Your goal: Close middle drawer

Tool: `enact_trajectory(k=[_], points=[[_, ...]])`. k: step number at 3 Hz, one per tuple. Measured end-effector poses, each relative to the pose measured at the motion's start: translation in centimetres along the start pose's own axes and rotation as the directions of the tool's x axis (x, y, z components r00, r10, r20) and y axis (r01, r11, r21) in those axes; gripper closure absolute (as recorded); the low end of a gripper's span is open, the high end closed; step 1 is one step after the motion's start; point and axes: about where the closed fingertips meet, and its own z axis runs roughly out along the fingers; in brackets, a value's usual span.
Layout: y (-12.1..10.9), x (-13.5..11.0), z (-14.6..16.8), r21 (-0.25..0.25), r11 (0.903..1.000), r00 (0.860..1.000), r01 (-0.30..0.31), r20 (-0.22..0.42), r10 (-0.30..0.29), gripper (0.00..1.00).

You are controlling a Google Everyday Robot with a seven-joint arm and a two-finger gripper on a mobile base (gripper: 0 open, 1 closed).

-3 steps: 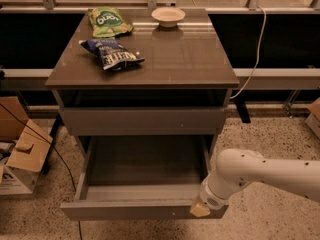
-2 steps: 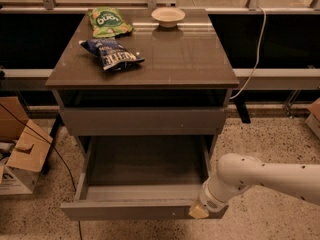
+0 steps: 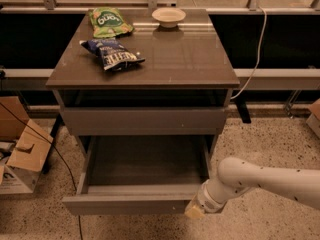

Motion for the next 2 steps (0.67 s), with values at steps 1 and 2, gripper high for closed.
enact_trajectory(k=[1,2], points=[[-0.97,-0.22,1.49,-0.021,0.9997,0.999,-0.009,0.032,0.010,1.00],[-1.24,-0.26,1.99,-0.027,0.9996,0.999,-0.012,0.040,0.013,1.00]])
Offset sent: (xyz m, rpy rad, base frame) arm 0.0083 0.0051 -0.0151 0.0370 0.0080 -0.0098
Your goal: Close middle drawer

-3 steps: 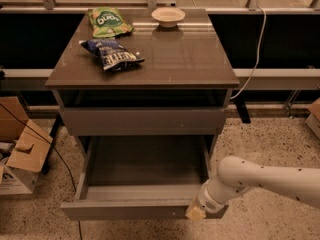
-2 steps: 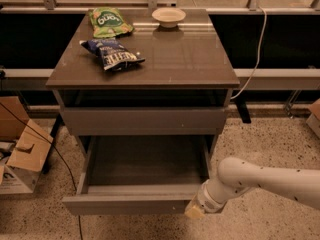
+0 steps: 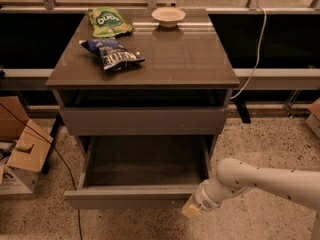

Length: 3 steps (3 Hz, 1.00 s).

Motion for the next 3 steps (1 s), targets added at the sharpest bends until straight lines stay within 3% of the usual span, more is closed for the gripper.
enact_trajectory(k=[1,2,3], points=[[-0.1,0.1,0.4,0.014,0.9999,1.000,-0.009,-0.004,0.009,1.00],[-0.3,-0.8,0.4,0.082,0.9966,1.000,0.014,0.018,-0.015,1.00],[-2.1,-3.6,-0.2,0.180,0.9819,0.994,0.061,0.078,-0.076,1.00]])
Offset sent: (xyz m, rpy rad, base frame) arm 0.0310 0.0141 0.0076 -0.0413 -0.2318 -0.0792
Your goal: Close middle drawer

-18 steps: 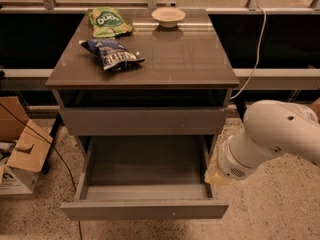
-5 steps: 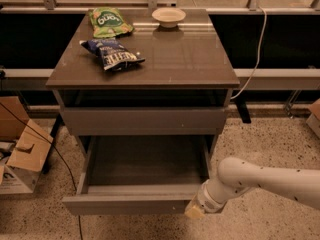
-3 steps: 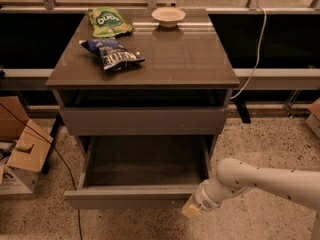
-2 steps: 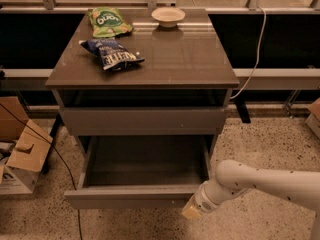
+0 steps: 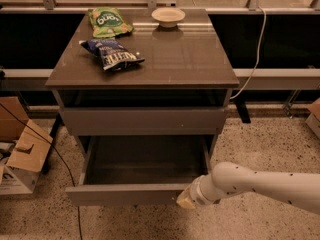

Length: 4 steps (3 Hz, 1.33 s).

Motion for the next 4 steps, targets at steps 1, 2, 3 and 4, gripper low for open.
enact_trajectory(k=[1,2,3,4], points=[[-1.2,-1.5,0.1,0.034,0.9989,0.998,0.033,0.048,-0.035,1.00],[-2.9,-3.4,0.9,0.029,0.9982,0.992,0.053,0.115,-0.056,1.00],[-3.9,-4.6,1.5,0.013,0.9976,0.986,0.069,0.153,-0.070,1.00],[-5.1,-5.5,1.9,0.001,0.9974,0.982,0.072,0.177,-0.071,0.99]])
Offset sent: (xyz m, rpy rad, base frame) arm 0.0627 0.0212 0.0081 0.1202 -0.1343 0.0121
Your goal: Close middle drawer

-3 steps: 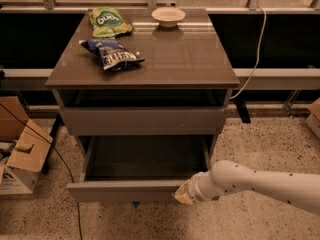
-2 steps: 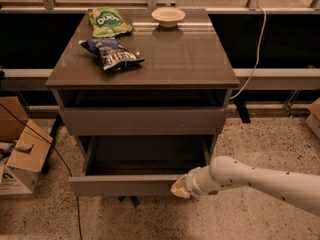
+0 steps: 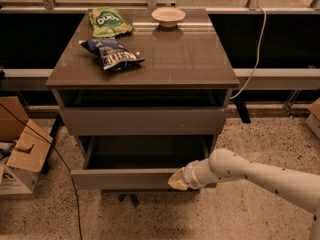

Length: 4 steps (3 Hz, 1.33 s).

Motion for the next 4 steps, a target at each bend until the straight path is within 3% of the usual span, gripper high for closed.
enact_trajectory(k=[1,3,4], points=[[-1.1,-0.6,0.6,-0.009,1.0000,1.000,-0.004,0.019,0.004,0.80],[-2.6,-1.6,1.8,-0.029,0.9994,0.999,-0.018,0.034,0.019,0.34],[-2.9,-1.8,2.1,-0.066,0.9970,0.997,-0.040,0.067,0.045,0.11]])
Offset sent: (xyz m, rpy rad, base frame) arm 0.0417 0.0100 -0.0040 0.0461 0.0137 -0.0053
